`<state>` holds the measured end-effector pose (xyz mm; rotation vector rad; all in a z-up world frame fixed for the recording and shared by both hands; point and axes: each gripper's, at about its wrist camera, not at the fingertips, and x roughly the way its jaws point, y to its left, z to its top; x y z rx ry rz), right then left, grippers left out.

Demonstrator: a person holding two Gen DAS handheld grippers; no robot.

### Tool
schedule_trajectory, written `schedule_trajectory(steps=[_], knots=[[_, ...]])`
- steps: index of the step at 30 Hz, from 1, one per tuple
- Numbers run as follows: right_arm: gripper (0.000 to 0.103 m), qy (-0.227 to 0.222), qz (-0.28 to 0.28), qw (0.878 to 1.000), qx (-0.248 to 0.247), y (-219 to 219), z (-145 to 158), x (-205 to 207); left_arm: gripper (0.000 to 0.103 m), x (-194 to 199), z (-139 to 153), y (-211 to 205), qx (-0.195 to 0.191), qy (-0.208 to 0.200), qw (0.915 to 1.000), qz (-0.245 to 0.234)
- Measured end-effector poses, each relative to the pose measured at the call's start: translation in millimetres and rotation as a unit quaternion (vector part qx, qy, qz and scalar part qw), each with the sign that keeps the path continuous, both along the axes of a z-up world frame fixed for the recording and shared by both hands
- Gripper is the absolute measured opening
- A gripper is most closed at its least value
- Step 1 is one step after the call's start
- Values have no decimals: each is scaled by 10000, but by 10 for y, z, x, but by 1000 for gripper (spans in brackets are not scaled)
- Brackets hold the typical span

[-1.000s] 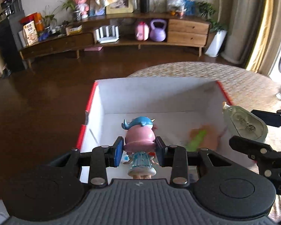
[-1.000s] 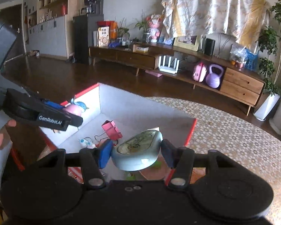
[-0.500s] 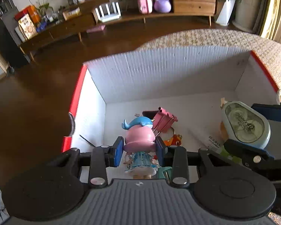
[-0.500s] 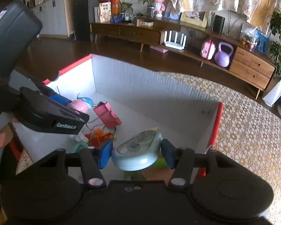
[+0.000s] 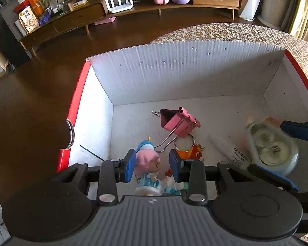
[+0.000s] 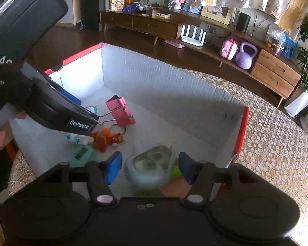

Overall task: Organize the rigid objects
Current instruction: 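Lower both items into the red box and open both tools, then move both tools back out of the box toward the yellow box and jar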

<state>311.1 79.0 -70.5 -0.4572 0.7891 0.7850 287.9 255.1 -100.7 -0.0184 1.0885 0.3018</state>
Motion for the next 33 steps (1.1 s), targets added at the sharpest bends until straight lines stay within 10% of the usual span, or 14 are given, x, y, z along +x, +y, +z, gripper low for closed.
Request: schedule_trajectory(steps=[15,20,33], knots=[[73,-99,-44,9995,309,-259,275,-245,46,-279,264,-118,-74,-383,9992,8],[78,-85,-5,9984,566,-380,511,-402,64,-485,486,-227,-52,-757,9971,-38],[92,-334,141,9943,1004,-801,947,-828,65,-912,902,-593,-129,-1277,9912,-335]])
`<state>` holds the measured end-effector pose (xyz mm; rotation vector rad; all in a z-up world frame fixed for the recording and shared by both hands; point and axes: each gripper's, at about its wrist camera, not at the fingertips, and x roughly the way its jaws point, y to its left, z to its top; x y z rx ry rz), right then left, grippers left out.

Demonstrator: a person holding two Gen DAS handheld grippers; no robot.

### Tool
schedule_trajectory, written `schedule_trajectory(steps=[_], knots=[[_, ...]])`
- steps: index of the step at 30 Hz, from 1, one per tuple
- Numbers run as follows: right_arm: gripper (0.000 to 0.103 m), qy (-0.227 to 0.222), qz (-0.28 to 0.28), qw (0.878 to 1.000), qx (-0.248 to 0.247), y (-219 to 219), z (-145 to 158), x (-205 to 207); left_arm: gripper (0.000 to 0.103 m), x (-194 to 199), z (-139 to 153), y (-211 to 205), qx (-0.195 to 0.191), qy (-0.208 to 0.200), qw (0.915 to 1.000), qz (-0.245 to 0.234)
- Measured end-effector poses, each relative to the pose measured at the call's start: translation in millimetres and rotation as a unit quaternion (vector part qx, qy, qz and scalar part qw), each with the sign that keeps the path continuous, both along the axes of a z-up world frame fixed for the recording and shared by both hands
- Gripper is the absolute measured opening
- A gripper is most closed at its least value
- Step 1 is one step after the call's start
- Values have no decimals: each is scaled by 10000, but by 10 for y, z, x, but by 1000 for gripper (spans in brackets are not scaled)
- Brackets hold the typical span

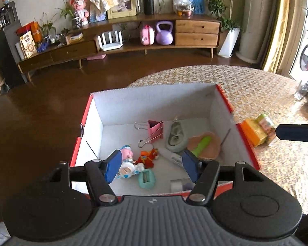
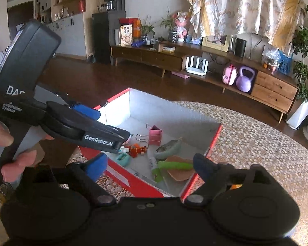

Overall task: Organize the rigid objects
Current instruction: 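Move both tools back out of the box toward the yellow box and jar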

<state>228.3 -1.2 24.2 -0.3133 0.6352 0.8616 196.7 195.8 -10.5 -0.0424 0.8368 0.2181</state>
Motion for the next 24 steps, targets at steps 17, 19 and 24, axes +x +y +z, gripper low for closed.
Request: schedule_trajectory(steps=[17,19,24], knots=[[103,-476,-556,9965,395,-959,117,-134,88,-248,207,-730,-128,-927,9955,-173],[103,-416,-680,9960,395,-1112,65,-50,88,-209,184,-876,-142,-1012,9944,-284],[103,-216,-1030,9936,403,-1565,-98,149,88,-83,53,-1174,-262,-1078,9929,-419]])
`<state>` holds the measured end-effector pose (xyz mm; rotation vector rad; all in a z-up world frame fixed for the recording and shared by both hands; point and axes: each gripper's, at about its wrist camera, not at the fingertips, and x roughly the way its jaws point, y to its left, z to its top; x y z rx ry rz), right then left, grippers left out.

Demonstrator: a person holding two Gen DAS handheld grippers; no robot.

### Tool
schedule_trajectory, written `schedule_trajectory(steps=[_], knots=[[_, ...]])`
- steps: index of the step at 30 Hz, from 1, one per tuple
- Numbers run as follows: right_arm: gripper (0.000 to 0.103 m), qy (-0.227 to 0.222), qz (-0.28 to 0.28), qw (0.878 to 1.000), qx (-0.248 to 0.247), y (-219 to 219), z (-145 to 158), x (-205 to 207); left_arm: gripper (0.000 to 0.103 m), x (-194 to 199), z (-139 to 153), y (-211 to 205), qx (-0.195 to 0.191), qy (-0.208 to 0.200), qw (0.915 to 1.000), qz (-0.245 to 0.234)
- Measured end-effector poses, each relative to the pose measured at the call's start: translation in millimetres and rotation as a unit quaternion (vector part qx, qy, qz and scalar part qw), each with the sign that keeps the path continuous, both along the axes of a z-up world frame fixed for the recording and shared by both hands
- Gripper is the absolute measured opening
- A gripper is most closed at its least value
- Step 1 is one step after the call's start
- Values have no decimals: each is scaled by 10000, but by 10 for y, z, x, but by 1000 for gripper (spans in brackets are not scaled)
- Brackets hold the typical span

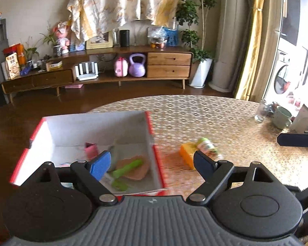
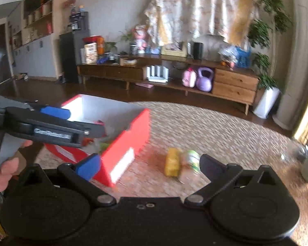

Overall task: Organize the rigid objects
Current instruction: 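Move both tools back out of the box toward the yellow box and jar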

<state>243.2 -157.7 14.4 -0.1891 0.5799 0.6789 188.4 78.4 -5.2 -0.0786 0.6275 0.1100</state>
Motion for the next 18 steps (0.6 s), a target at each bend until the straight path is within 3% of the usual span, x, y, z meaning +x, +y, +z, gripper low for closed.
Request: schedule_trajectory(steps=[11,18], knots=[[103,295,-669,9973,71,-643,-279,412,88,197,-359,-686,173,-11,9992,-349],[103,643,-828,9942,253,-735,-454,703,88,386,-615,-971,351,-71,9994,15]])
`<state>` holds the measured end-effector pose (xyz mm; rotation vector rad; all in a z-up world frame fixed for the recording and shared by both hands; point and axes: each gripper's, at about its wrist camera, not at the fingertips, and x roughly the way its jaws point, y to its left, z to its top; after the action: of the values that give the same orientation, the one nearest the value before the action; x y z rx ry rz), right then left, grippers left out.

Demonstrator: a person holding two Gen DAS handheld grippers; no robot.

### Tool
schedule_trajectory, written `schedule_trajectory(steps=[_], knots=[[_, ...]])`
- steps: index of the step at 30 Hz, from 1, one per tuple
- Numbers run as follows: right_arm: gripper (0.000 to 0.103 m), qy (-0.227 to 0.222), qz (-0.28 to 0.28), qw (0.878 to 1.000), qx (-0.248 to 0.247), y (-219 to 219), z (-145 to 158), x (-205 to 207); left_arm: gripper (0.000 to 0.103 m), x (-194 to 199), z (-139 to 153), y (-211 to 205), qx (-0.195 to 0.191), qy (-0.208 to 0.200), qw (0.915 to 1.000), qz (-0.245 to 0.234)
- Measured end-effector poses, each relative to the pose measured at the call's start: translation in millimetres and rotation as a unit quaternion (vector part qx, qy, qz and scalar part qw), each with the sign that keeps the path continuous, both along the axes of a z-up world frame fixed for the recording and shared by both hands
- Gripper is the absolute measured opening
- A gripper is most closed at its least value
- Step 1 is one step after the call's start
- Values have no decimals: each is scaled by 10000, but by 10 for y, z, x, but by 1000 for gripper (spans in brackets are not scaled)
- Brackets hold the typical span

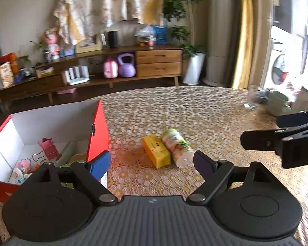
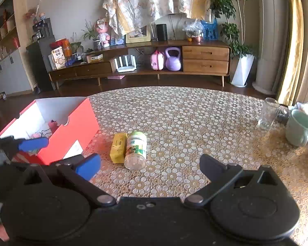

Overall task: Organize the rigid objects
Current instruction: 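Move both tools back out of the box toward the yellow box and jar, then grasp the green-lidded jar with the right tool while the left grasps the yellow box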

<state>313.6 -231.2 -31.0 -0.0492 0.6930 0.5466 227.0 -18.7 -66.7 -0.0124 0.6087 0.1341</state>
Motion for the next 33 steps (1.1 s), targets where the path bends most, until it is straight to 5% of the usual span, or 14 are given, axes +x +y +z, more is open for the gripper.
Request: schedule_trajectory(steps=[15,24,26,33], knots=[[100,490,-17,9987,99,255,-334,562,88,513,-521,-178,48,308,9979,561],[93,1182,20,9929,109,558,-628,1079,88,655,-640,-71,-128,338,9965,749],[81,1216,-16,9926,-24,627,-697,1122,88,690,-673,-50,-152,384,9963,749],[74,1468,18,9892,-56,734,-855,1190,87,810,-753,39,-297,428,9955,796]])
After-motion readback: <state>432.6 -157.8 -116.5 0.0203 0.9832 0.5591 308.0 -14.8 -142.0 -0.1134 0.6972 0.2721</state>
